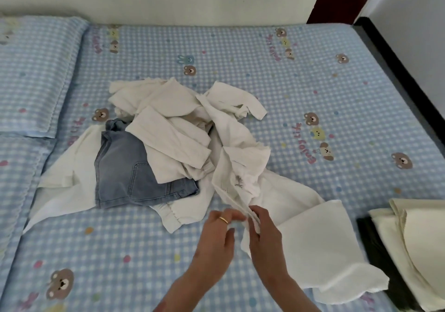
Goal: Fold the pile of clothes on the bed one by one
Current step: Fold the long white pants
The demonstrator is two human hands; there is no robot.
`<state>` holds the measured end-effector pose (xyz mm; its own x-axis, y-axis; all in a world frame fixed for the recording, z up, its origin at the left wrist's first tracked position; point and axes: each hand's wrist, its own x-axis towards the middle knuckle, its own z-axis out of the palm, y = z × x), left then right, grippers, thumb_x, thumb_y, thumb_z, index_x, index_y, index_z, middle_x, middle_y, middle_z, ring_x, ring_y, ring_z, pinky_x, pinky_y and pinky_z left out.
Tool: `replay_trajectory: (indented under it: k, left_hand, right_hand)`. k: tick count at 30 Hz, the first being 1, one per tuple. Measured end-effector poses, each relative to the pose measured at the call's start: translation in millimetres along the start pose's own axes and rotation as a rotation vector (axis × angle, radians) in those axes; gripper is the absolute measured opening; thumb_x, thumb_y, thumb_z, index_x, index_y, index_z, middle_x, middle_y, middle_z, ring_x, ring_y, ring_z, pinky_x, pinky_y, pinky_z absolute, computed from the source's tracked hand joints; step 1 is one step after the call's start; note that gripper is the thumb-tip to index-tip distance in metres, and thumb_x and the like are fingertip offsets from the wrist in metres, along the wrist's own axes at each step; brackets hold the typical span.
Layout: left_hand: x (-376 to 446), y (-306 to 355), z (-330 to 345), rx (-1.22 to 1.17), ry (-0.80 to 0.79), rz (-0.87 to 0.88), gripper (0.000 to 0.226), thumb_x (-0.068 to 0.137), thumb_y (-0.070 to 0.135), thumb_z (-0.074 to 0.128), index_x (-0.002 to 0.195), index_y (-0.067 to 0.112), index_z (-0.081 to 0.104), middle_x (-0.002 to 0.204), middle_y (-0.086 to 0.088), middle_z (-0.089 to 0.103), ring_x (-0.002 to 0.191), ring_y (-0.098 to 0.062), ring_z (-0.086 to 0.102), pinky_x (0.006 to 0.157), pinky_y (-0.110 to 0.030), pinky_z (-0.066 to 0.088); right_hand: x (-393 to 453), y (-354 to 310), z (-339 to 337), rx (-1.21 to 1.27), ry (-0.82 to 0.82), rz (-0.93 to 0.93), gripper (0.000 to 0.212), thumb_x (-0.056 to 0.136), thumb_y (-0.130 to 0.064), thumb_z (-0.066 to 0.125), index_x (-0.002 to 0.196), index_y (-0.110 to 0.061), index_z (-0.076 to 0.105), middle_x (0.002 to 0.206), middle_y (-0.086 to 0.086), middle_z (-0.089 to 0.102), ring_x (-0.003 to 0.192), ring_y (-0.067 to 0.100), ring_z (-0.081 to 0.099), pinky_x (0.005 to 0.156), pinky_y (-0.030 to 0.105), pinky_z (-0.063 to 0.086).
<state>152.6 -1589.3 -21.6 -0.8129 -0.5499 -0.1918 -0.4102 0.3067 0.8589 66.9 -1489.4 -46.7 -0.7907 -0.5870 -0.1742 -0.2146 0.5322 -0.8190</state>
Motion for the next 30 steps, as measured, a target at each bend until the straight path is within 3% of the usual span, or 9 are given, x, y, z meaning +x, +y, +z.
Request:
replay_trajectory:
  k: [2,4,7,9,14,17,22,25,30]
  left_hand:
    - [12,-7,-14,0.337,0.039,0.148,0.063,0.082,-0.009,0.054,0.132,0.028,0.05,0.139,0.011,0.046,0.124,-0.012,0.039,0.105,-0.031,0.036]
    - [23,0,-28,0.511,0.031,0.267,0.059,0.081,0.002,0.067,0.134,0.02,0.051,0.142,0.001,0.046,0.125,-0.025,0.041,0.105,-0.04,0.039]
    - [26,26,-30,0.536,0.076,0.505,0.019,0.08,0.015,0.071,0.098,0.012,0.07,0.112,-0.005,0.067,0.11,-0.028,0.058,0.094,-0.04,0.046]
    - [21,53,-27,0.473,0.112,0.596,0.014,0.088,0.019,0.057,0.086,0.011,0.067,0.089,0.0,0.069,0.094,-0.019,0.061,0.09,-0.031,0.041]
    - [-9,120,-17,0.406,0.191,0.574,0.014,0.088,0.02,0.052,0.081,0.013,0.062,0.074,0.007,0.065,0.066,-0.014,0.059,0.072,-0.024,0.039]
    - [-29,148,-8,0.382,0.247,0.557,0.006,0.084,0.015,0.061,0.078,0.016,0.058,0.07,0.009,0.063,0.063,-0.007,0.051,0.064,-0.018,0.034]
    - [-49,146,-7,0.532,0.146,0.616,0.017,0.077,0.027,0.073,0.091,0.02,0.068,0.084,0.011,0.068,0.076,-0.009,0.059,0.077,-0.024,0.035]
    - [-54,132,-17,0.67,0.213,0.516,0.018,0.077,0.032,0.059,0.085,0.023,0.072,0.087,0.009,0.067,0.082,-0.017,0.062,0.078,-0.028,0.033]
    - [-66,116,-30,0.62,0.395,0.309,0.032,0.089,0.042,0.05,0.081,0.017,0.069,0.105,-0.007,0.061,0.099,-0.031,0.056,0.085,-0.036,0.034]
  right_hand:
    - [-2,-10,-28,0.009,-0.001,-0.025,0.019,0.097,-0.028,0.049,0.101,-0.045,0.045,0.091,-0.026,0.063,0.087,-0.006,0.06,0.071,0.009,0.043]
    - [-9,-22,-58,0.001,-0.06,-0.068,0.009,0.093,-0.044,0.042,0.102,-0.045,0.043,0.093,-0.027,0.064,0.088,-0.004,0.061,0.072,0.012,0.046]
    - [-22,-37,-100,-0.032,-0.104,-0.126,0.018,0.092,-0.046,0.04,0.109,-0.051,0.043,0.108,-0.032,0.059,0.096,-0.008,0.059,0.078,0.006,0.042]
    - [-30,-46,-128,-0.125,-0.073,-0.198,0.026,0.097,-0.033,0.046,0.112,-0.054,0.044,0.115,-0.032,0.055,0.101,-0.011,0.055,0.081,0.003,0.039]
    - [-58,-58,-175,-0.365,-0.119,-0.335,0.034,0.081,-0.053,0.062,0.108,-0.032,0.059,0.138,-0.02,0.037,0.115,-0.006,0.047,0.077,0.017,0.048]
    - [-78,-61,-190,-0.415,-0.002,-0.252,0.022,0.084,-0.031,0.069,0.101,-0.017,0.066,0.137,-0.007,0.046,0.108,0.011,0.059,0.069,0.026,0.051]
    - [-92,-84,-243,-0.35,0.023,-0.211,0.018,0.091,-0.011,0.058,0.108,-0.012,0.064,0.119,-0.005,0.055,0.091,0.011,0.061,0.073,0.016,0.043]
    - [-102,-104,-281,-0.307,-0.046,-0.307,0.015,0.088,-0.003,0.06,0.1,-0.01,0.065,0.1,-0.006,0.059,0.082,-0.001,0.054,0.071,0.007,0.038]
    - [-114,-116,-345,-0.238,-0.042,-0.276,0.016,0.086,-0.005,0.065,0.09,-0.021,0.065,0.084,-0.006,0.067,0.077,0.006,0.061,0.069,0.023,0.048]
